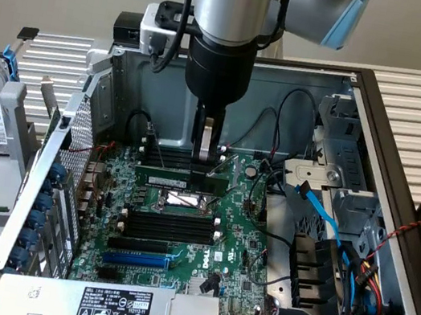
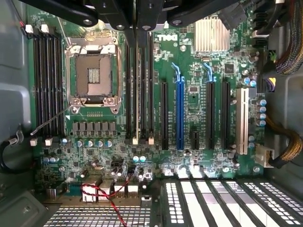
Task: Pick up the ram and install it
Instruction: 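Insert the ram into the slot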
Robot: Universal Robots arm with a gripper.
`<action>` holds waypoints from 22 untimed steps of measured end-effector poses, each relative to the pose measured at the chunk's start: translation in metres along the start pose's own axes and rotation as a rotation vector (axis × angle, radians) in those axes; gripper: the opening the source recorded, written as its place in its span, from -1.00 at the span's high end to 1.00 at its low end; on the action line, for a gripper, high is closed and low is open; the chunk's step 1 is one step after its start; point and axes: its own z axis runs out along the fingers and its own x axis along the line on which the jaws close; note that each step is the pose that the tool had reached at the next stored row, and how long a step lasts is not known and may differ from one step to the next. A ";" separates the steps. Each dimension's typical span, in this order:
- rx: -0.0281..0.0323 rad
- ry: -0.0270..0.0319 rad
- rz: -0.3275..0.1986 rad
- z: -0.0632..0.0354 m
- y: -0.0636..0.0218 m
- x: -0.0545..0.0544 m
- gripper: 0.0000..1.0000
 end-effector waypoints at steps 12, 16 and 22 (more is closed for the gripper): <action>0.0207 0.0362 0.002 0.0122 0.0048 0.001 0.74; 0.0254 0.0411 0.002 0.0171 0.0047 0.001 0.74; 0.0331 0.0420 0.000 0.0251 0.0069 0.001 0.74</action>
